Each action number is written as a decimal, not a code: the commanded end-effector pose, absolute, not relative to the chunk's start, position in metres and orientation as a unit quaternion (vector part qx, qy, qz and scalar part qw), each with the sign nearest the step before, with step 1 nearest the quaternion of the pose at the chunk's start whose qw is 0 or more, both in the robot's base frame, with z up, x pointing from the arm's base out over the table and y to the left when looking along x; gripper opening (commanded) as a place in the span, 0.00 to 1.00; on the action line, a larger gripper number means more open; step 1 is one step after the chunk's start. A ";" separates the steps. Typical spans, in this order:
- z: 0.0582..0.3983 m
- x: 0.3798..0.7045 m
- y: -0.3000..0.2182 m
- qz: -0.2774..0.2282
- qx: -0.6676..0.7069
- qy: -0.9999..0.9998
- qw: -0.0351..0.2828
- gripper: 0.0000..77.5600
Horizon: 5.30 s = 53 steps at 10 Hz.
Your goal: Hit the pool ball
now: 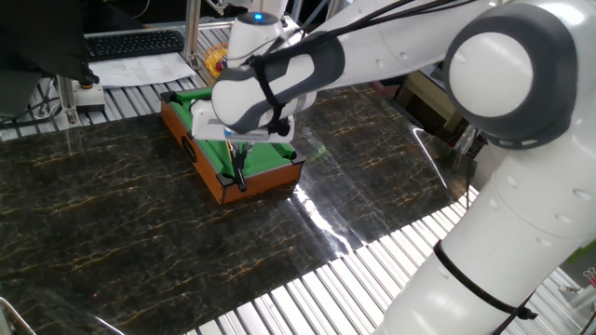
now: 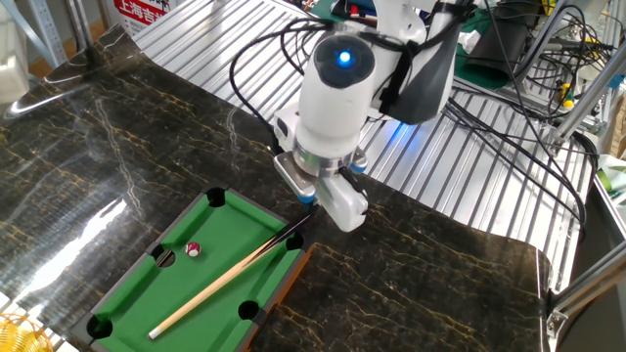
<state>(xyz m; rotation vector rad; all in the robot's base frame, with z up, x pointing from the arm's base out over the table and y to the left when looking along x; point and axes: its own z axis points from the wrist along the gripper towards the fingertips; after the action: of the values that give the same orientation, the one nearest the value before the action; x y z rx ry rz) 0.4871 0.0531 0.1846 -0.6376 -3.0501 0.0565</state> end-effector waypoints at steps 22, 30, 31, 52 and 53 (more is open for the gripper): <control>0.161 0.502 0.043 0.023 -0.180 -0.980 0.078 0.00; 0.155 0.501 0.043 0.003 -0.168 -0.983 0.080 1.00; 0.155 0.501 0.043 0.003 -0.168 -0.983 0.080 1.00; 0.140 0.498 0.041 0.001 -0.141 -0.987 0.082 1.00; 0.139 0.498 0.041 0.001 -0.140 -0.987 0.082 1.00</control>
<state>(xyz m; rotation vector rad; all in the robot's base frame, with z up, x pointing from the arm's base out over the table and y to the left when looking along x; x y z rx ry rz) 0.4970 0.0411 0.1383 -0.4162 -2.9447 0.0028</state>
